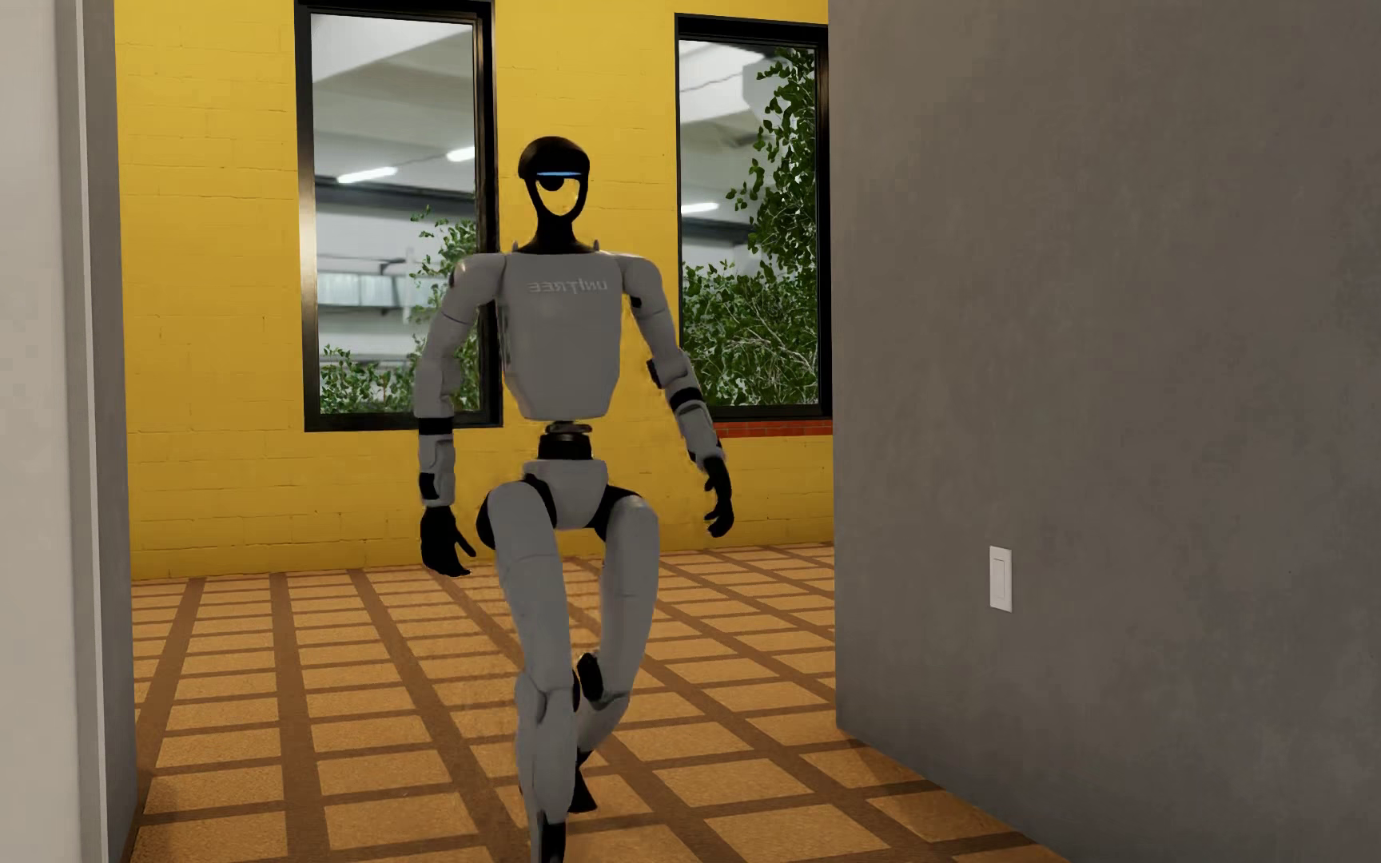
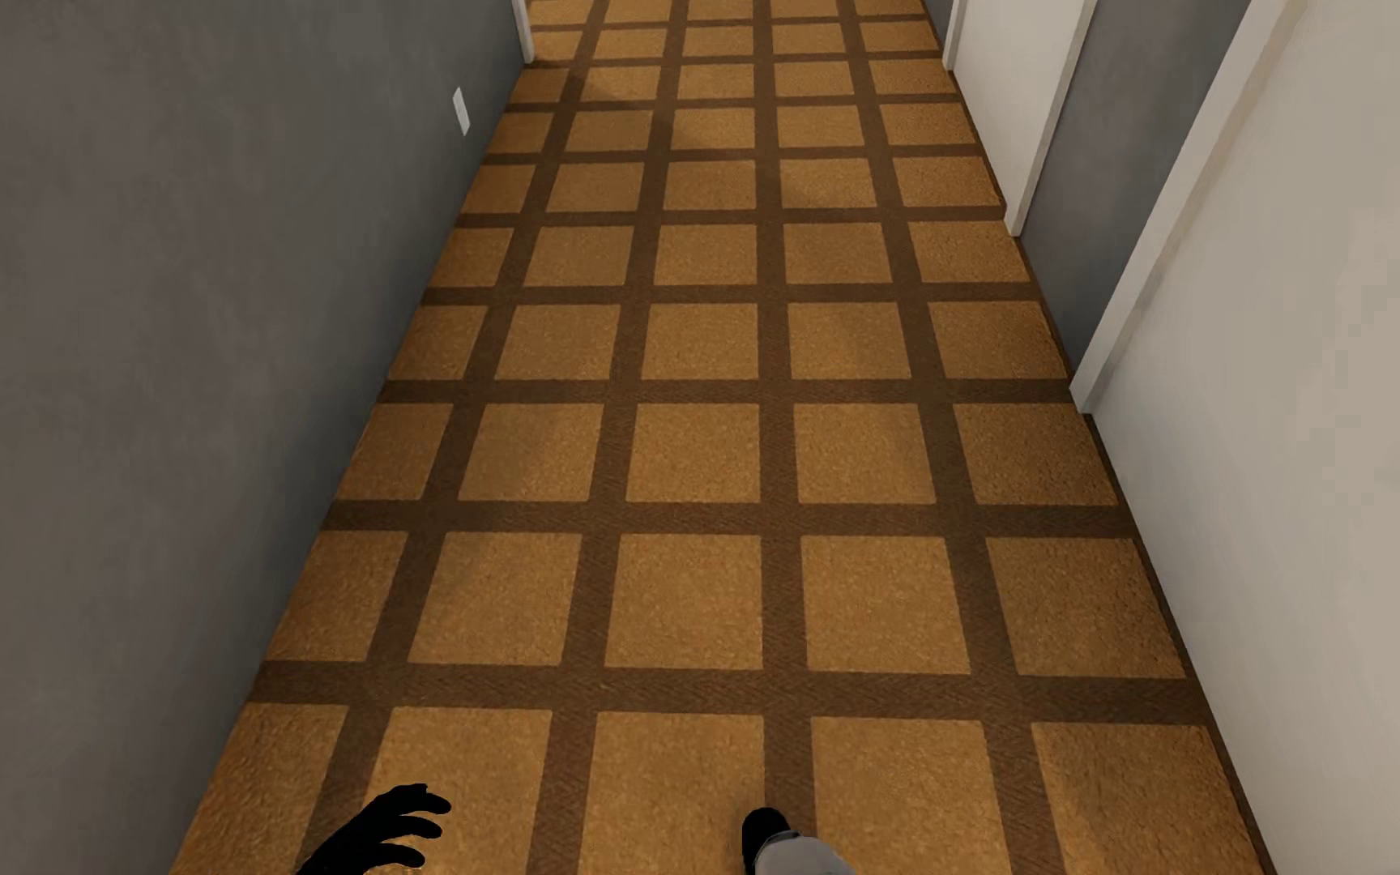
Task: Go around the corner
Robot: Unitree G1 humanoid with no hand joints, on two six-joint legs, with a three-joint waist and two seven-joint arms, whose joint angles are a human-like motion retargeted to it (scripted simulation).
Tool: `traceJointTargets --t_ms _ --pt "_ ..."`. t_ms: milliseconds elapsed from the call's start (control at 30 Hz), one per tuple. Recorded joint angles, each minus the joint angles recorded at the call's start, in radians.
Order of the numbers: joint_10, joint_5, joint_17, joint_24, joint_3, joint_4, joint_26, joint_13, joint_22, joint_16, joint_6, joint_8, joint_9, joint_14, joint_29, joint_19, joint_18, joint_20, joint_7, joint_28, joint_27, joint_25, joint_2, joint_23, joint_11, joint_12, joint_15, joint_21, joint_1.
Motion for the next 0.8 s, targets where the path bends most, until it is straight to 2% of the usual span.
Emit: traceJointTargets --t_ms 33,67,100,133,167,200,233,267,300,367,433,467,500,533,567,600,633,667,700,733,767,800 --pt "0.012 0.002 -0.002 0.000 -0.025 0.023 0.000 0.020 -0.015 -0.007 0.011 0.000 0.013 0.028 0.000 0.000 0.000 0.033 0.000 0.000 0.000 0.000 -0.027 0.026 -0.001 -0.005 0.098 0.024 0.062" --pt "0.066 0.020 -0.004 0.000 -0.045 0.053 0.000 0.036 -0.010 -0.017 0.024 0.000 0.004 0.120 0.000 0.000 0.000 0.057 0.000 0.000 0.000 0.000 -0.061 0.038 0.045 0.005 0.328 0.026 0.078" --pt "0.161 0.058 0.007 0.000 -0.037 0.083 0.000 0.051 0.011 -0.028 0.047 0.000 -0.030 0.269 0.000 0.000 0.000 0.071 0.000 0.000 0.000 0.000 -0.087 0.064 0.093 0.027 0.566 0.007 0.049" --pt "0.320 0.120 0.009 0.000 -0.002 0.122 0.000 0.056 0.057 -0.044 0.084 0.000 -0.034 0.447 0.000 0.000 0.000 0.060 0.000 0.000 0.000 0.000 -0.072 0.079 0.172 0.050 0.653 0.020 0.011" --pt "0.501 0.168 0.002 0.000 0.043 0.130 0.000 0.041 0.127 -0.059 0.105 0.000 -0.014 0.544 0.000 0.000 0.000 0.027 0.000 0.000 0.000 0.000 -0.015 0.076 0.230 0.065 0.633 0.031 -0.046" --pt "0.699 0.200 -0.002 0.000 0.077 0.129 0.000 0.000 0.196 -0.067 0.108 0.000 0.005 0.458 0.000 0.000 0.000 -0.015 0.000 0.000 0.000 0.000 0.072 0.059 0.224 0.065 0.585 0.062 -0.152" --pt "0.831 0.225 -0.002 0.000 0.118 0.123 0.000 -0.044 0.263 -0.067 0.101 0.000 0.019 0.310 0.000 0.000 0.000 -0.069 0.000 0.000 0.000 0.000 0.183 0.023 0.185 0.071 0.524 0.046 -0.257" --pt "0.891 0.226 0.001 0.000 0.172 0.101 0.000 -0.089 0.319 -0.062 0.079 0.000 0.021 0.203 0.000 0.000 0.000 -0.106 0.000 0.000 0.000 0.000 0.293 -0.023 0.134 0.087 0.455 0.021 -0.367" --pt "0.859 0.204 -0.001 0.000 0.243 0.074 0.000 -0.117 0.345 -0.055 0.050 0.000 0.021 0.147 0.000 0.000 0.000 -0.123 0.000 0.000 0.000 0.000 0.408 -0.101 0.084 0.129 0.377 -0.037 -0.440" --pt "0.596 0.153 -0.017 0.000 0.361 0.052 0.000 -0.191 0.389 -0.037 0.010 0.000 0.018 0.136 0.000 0.000 0.000 -0.153 0.000 0.000 0.000 0.000 0.590 -0.266 -0.005 0.200 0.239 -0.135 -0.570" --pt "0.191 0.116 -0.023 0.000 0.445 0.070 0.000 -0.277 0.432 -0.026 -0.003 0.000 0.000 0.151 0.000 0.000 0.000 -0.159 0.000 0.000 0.000 0.000 0.722 -0.386 -0.054 0.256 0.130 -0.239 -0.624" --pt "0.011 0.112 -0.032 0.000 0.467 0.077 0.000 -0.313 0.450 -0.025 0.003 0.000 -0.018 0.217 0.000 0.000 0.000 -0.160 0.000 0.000 0.000 0.000 0.757 -0.451 -0.057 0.272 0.094 -0.289 -0.645" --pt "-0.347 0.091 -0.041 0.000 0.485 0.087 0.000 -0.343 0.469 -0.029 0.000 0.000 -0.041 0.407 0.000 0.000 0.000 -0.154 0.000 0.000 0.000 0.000 0.781 -0.499 -0.053 0.282 0.070 -0.335 -0.682" --pt "-0.389 0.066 -0.048 0.000 0.502 0.086 0.000 -0.362 0.488 -0.032 -0.003 0.000 -0.050 0.422 0.000 0.000 0.000 -0.151 0.000 0.000 0.000 0.000 0.810 -0.530 -0.032 0.292 0.077 -0.366 -0.718" --pt "-0.021 0.033 -0.053 0.000 0.518 0.070 0.000 -0.356 0.512 -0.035 -0.008 0.000 -0.043 0.192 0.000 0.000 0.000 -0.154 0.000 0.000 0.000 0.000 0.856 -0.557 0.004 0.295 0.114 -0.390 -0.748" --pt "0.078 0.006 -0.045 0.000 0.525 0.044 0.000 -0.335 0.536 -0.036 -0.020 0.000 -0.055 0.134 0.000 0.000 0.000 -0.155 0.000 0.000 0.000 0.000 0.864 -0.550 0.077 0.292 0.197 -0.409 -0.783" --pt "0.185 -0.020 -0.029 0.000 0.520 0.028 0.000 -0.306 0.567 -0.036 -0.037 0.000 -0.085 0.221 0.000 0.000 0.000 -0.179 0.000 0.000 0.000 0.000 0.819 -0.519 0.211 0.284 0.316 -0.417 -0.825" --pt "0.284 -0.072 -0.007 0.000 0.498 -0.026 0.000 -0.276 0.595 -0.036 -0.070 0.000 -0.057 0.211 0.000 0.000 0.000 -0.197 0.000 0.000 0.000 0.000 0.807 -0.443 0.373 0.273 0.455 -0.394 -0.767" --pt "0.322 -0.052 -0.006 0.000 0.465 -0.050 0.000 -0.266 0.577 -0.042 -0.063 0.000 -0.044 0.151 0.000 0.000 0.000 -0.161 0.000 0.000 0.000 0.000 0.699 -0.369 0.608 0.243 0.574 -0.343 -0.730" --pt "0.305 -0.053 0.002 0.000 0.430 -0.088 0.000 -0.269 0.533 -0.048 -0.066 0.000 -0.025 0.122 0.000 0.000 0.000 -0.163 0.000 0.000 0.000 0.000 0.598 -0.272 0.809 0.218 0.573 -0.268 -0.649" --pt "0.249 -0.020 0.025 0.000 0.363 -0.102 0.000 -0.249 0.459 -0.060 -0.041 0.000 -0.010 0.131 0.000 0.000 0.000 -0.129 0.000 0.000 0.000 0.000 0.510 -0.188 0.918 0.202 0.518 -0.274 -0.546" --pt "0.203 0.018 0.031 0.000 0.306 -0.107 0.000 -0.212 0.383 -0.066 -0.015 0.000 -0.008 0.146 0.000 0.000 0.000 -0.101 0.000 0.000 0.000 0.000 0.419 -0.122 0.921 0.173 0.506 -0.241 -0.470"
